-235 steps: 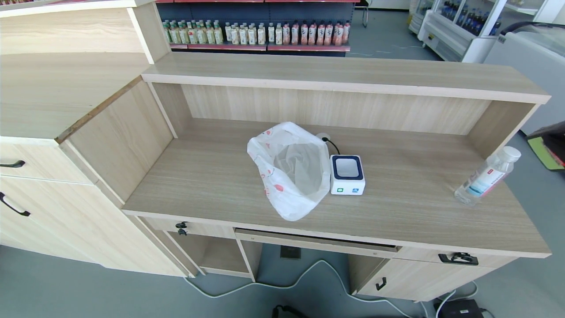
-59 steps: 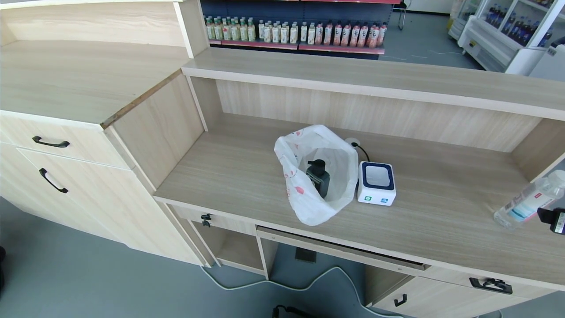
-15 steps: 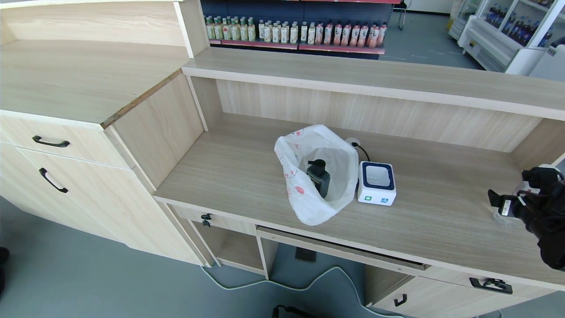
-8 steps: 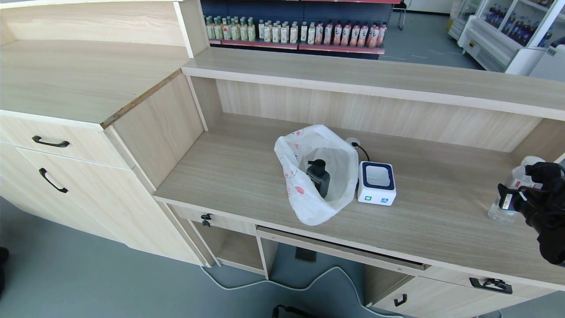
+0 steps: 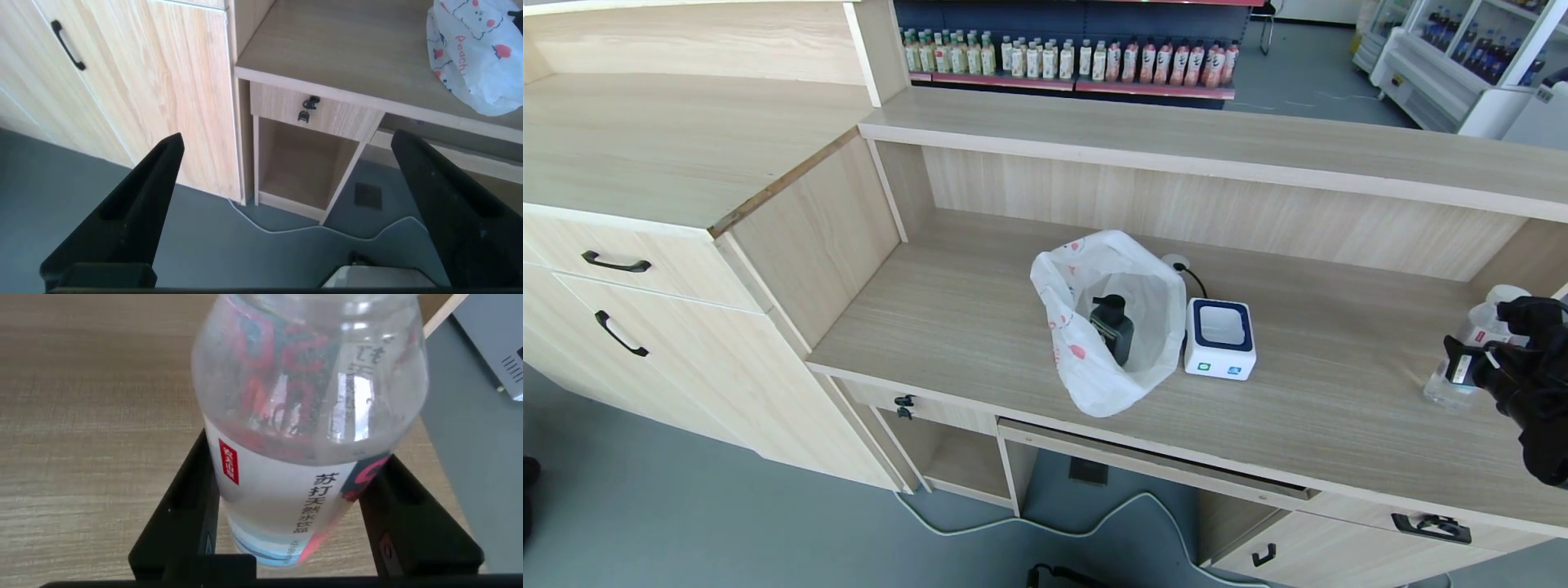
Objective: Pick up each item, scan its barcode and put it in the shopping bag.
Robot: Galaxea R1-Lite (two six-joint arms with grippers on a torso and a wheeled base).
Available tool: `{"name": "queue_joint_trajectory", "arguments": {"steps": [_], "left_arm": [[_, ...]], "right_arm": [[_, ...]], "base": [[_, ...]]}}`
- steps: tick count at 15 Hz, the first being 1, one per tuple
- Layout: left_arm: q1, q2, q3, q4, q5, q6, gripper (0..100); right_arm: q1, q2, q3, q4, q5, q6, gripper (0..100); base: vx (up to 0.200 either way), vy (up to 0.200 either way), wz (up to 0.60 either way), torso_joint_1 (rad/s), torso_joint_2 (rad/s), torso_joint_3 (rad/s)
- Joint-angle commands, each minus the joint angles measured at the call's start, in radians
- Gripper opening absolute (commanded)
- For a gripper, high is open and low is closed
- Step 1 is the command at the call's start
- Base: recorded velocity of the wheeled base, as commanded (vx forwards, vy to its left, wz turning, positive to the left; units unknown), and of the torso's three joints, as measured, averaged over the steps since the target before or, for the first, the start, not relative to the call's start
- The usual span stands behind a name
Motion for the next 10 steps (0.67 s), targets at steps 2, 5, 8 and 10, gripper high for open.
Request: {"name": "queue_joint_trajectory", "arguments": {"steps": [2, 5, 8, 10], "left_arm": [[0.000, 0.000, 0.000, -0.001, 0.001, -0.001, 100], [0.000, 0.000, 0.000, -0.001, 0.001, -0.001, 100], [0.000, 0.000, 0.000, -0.001, 0.001, -0.001, 100], [0.000, 0.000, 0.000, 0.001, 0.001, -0.001, 100]], "right_arm": [[0.018, -0.156, -0.002, 0.115, 0.075, 0.056, 0], [0.085, -0.468, -0.010, 0.433, 0.277, 0.199, 0], [0.171, -0.699, -0.003, 0.629, 0.598, 0.253, 0], [0.260, -0.768, 0.003, 0.637, 0.744, 0.334, 0]], "base": [[0.000, 0.000, 0.00, 0.000, 0.00, 0.000], [0.000, 0.000, 0.00, 0.000, 0.00, 0.000], [0.000, 0.000, 0.00, 0.000, 0.00, 0.000], [0.000, 0.000, 0.00, 0.000, 0.00, 0.000]]}}
